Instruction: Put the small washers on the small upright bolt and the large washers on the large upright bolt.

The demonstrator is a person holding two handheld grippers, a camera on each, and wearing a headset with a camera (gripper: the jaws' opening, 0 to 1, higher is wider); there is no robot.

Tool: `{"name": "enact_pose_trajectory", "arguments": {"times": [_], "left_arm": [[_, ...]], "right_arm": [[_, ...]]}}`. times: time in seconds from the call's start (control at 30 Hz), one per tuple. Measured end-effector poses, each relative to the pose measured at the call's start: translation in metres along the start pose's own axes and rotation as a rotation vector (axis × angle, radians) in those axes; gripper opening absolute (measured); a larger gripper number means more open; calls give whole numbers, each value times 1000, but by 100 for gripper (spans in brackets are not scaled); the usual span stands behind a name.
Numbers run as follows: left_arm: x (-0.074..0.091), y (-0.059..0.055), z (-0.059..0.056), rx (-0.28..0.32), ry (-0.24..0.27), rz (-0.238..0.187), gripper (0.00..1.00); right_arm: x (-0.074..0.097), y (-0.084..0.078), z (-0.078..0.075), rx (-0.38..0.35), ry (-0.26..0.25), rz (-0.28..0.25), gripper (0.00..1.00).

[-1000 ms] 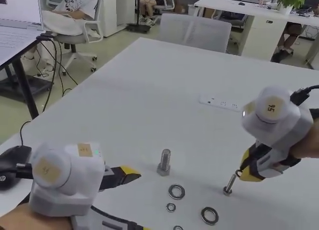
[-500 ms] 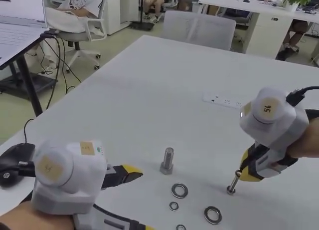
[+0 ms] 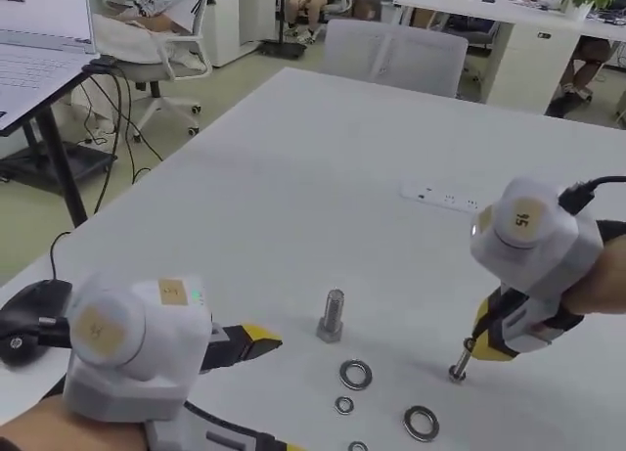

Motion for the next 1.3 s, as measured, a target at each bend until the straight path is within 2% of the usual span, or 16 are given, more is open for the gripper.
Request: {"name": "enact_pose_trajectory", "arguments": {"times": [0.73, 1.3], "left_arm": [[0, -3, 2, 7, 1, 9, 82], [-1, -3, 3, 11, 7, 12, 82]], "right_arm": [[-33, -12, -1, -35, 32, 12, 14], [-42, -16, -1, -31, 33, 11, 14]]}}
Point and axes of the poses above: the centre of the closed fingertips' face, and the gripper's own axes: x roughly backward along the fingers, z roughly to its left, y roughly out of its top, the point moved 2 cm from there along x, roughly backward along the fingers, and after that the axes turned 8 degrees about -z, right-handed, at the moved point
